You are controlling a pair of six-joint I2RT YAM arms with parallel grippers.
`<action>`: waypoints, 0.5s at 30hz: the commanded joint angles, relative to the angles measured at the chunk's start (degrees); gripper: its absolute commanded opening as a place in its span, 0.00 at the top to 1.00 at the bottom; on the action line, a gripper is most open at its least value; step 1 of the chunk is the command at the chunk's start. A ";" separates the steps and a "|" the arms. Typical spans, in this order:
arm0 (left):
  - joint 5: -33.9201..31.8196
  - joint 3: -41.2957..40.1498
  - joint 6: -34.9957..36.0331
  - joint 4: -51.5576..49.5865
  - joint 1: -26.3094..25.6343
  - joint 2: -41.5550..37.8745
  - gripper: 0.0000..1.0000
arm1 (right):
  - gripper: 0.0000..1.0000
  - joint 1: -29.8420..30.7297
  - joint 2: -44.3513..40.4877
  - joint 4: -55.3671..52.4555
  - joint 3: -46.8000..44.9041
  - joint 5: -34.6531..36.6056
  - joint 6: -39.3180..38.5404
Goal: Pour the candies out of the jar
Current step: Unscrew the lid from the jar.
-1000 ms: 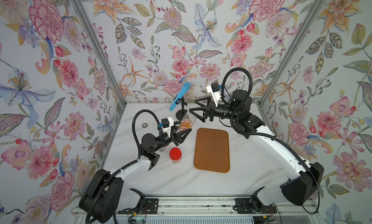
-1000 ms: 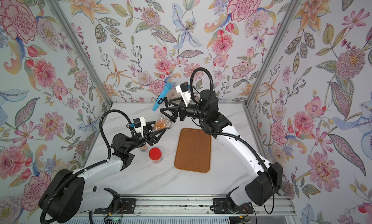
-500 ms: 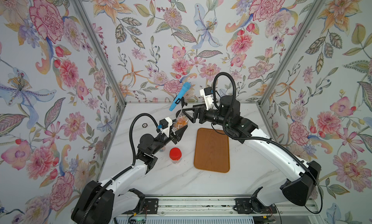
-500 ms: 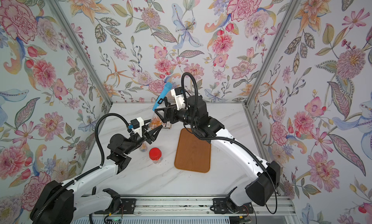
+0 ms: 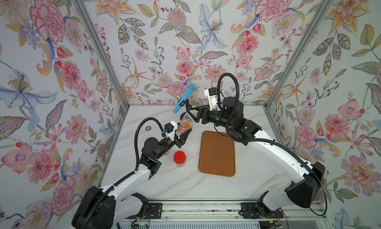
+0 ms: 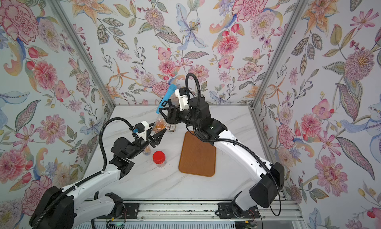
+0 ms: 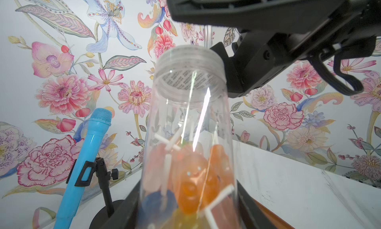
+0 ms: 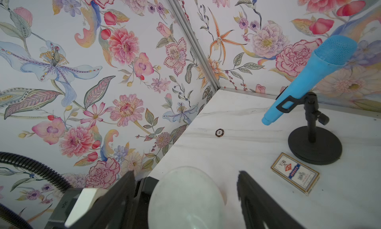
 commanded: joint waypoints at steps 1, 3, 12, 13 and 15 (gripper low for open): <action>-1.01 -0.18 1.26 1.66 -0.56 -1.56 1.00 | 0.22 0.47 1.77 1.27 2.17 -0.06 0.74; -1.04 -0.27 1.27 1.62 -0.54 -1.59 1.00 | 0.25 0.47 2.30 0.95 2.52 -0.39 0.74; -1.15 -0.24 1.37 1.74 -0.55 -1.61 1.00 | 0.33 0.40 3.05 0.89 2.71 -1.09 1.18; -1.14 -0.27 1.35 1.78 -0.60 -1.73 1.00 | 0.35 0.38 3.10 0.97 2.71 -1.33 1.38; -1.29 -0.39 1.35 1.75 -0.59 -1.81 1.00 | 0.39 0.39 3.13 1.21 2.71 -1.69 1.59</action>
